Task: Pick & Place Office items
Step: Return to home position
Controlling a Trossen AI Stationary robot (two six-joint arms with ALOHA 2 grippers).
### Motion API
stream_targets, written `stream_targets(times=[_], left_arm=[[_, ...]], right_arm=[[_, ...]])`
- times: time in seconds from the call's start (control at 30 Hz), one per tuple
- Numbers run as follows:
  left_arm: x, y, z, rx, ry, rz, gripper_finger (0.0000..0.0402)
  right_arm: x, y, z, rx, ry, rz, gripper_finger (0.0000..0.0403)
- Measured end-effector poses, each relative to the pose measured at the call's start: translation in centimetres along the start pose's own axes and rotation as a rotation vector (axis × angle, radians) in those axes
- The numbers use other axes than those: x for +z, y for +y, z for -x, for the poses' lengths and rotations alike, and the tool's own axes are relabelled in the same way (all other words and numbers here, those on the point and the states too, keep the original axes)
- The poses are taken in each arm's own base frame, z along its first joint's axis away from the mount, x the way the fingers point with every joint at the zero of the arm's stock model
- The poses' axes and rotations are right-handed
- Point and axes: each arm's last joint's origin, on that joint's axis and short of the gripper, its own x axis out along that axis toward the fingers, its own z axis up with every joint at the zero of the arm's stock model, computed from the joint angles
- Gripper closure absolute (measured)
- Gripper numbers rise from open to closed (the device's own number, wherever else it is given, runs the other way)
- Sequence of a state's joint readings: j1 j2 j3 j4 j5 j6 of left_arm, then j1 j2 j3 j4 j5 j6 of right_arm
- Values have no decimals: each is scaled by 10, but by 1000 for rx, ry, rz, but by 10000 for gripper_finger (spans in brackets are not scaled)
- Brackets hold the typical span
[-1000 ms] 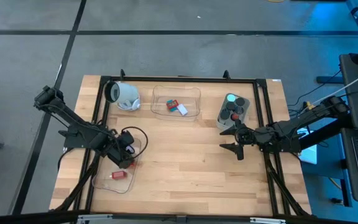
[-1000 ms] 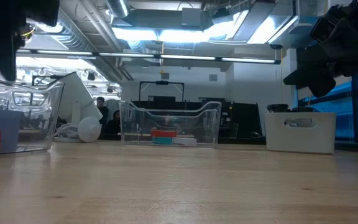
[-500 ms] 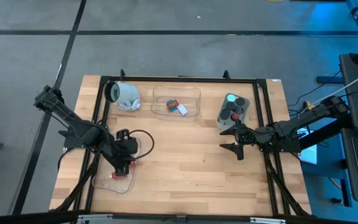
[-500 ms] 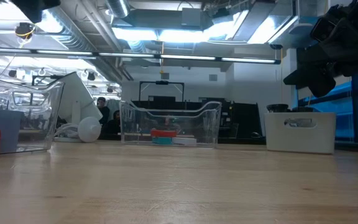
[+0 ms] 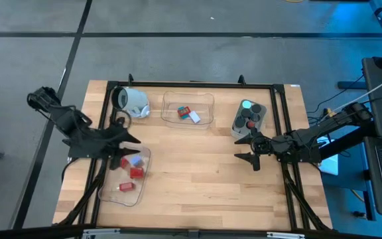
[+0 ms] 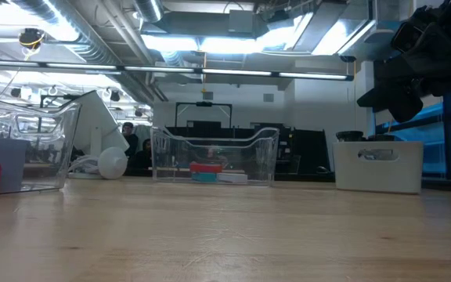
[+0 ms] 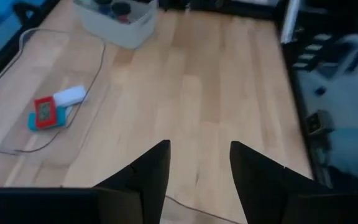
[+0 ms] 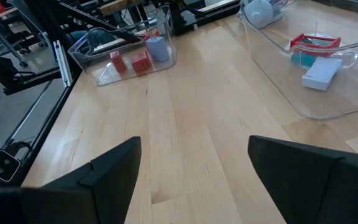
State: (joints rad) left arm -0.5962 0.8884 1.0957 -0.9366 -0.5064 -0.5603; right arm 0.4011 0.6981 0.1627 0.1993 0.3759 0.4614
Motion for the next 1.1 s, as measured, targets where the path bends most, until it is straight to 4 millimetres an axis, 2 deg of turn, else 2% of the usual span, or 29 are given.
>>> stream_targets(times=[0.17, 0.37, 0.5, 0.63, 0.8, 1.1], left_arm=[[-20, 19, 12, -71, -106, 33, 236], [-53, 40, 14, -173, -268, 45, 239], [-74, 51, 12, -277, -417, -6, 240], [-95, 60, 9, -346, -528, -38, 239], [-117, 68, 0, -349, -579, -23, 239], [-134, 65, -25, -297, -643, -51, 237]], right_arm=[[0, 0, 0, 0, 0, 0, 102], [0, 0, 0, 0, 0, -1, 102], [0, 0, 0, 0, 0, -1, 102], [1, 0, 1, 4, -6, -3, 102], [8, 1, 8, 33, -65, -29, 102], [18, 0, 20, 76, -154, -68, 102]])
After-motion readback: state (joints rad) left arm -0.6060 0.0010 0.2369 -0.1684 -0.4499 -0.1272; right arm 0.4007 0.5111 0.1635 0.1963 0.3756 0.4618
